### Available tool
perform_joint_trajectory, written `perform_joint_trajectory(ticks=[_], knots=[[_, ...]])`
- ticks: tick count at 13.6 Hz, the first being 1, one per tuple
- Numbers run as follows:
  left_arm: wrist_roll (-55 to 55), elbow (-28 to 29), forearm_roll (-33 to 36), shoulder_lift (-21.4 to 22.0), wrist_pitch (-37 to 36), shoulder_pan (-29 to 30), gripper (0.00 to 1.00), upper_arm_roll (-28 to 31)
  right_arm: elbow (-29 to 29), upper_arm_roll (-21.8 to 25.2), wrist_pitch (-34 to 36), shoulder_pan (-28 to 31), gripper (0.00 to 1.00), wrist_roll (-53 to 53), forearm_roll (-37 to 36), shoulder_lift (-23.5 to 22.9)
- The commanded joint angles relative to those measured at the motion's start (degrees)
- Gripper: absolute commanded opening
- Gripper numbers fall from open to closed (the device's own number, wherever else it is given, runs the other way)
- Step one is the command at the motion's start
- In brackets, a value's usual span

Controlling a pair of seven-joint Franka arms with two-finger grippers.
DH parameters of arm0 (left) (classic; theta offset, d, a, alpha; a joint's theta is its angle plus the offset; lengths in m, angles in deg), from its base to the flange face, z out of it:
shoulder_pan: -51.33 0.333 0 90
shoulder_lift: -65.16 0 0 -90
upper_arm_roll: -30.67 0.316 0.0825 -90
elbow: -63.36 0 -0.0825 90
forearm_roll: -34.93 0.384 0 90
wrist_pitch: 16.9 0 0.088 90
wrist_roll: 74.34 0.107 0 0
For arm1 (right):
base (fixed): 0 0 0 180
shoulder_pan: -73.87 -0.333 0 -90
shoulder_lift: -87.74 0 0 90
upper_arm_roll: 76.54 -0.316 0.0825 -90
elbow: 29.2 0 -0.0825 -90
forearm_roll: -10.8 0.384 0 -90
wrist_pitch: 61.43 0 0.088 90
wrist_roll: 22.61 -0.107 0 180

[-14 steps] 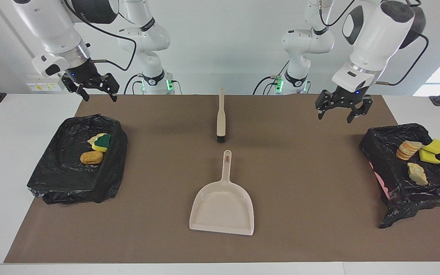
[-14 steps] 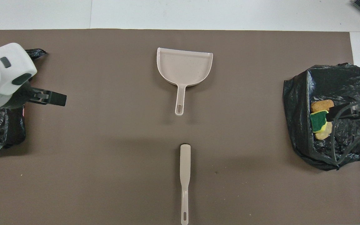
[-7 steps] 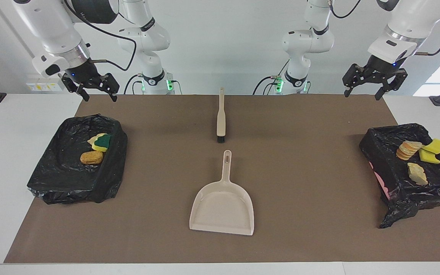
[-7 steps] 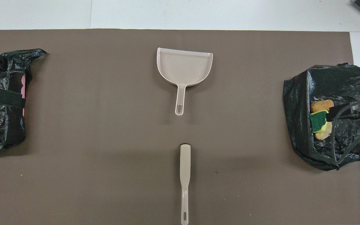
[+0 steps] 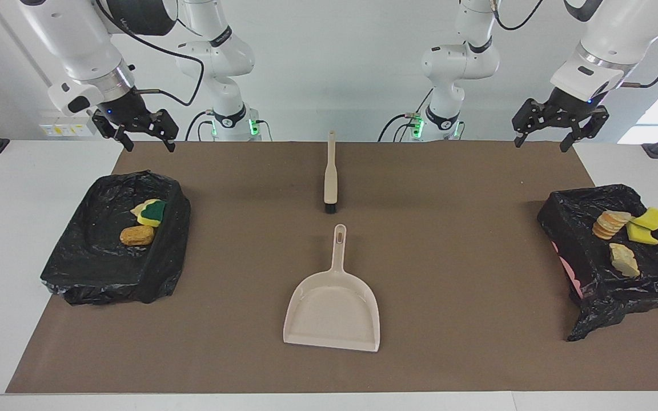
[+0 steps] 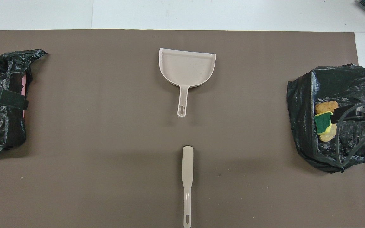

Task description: Sweep and dump trash in bin

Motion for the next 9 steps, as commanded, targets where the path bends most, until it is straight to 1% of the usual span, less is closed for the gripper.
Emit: perform_joint_trajectory(ticks=[1, 9], knots=[[0.8, 3.3, 0.7, 2.5, -0.7, 0.6, 1.00, -0.5, -0.4, -0.4, 0.2, 0.7, 1.00, 1.0, -0.2, 0.6], [0.4, 4.0, 0.7, 3.0, -0.6, 0.7, 1.00, -0.5, -0.4, -0.4, 0.1, 0.8, 1.00, 1.0, -0.3, 0.6]])
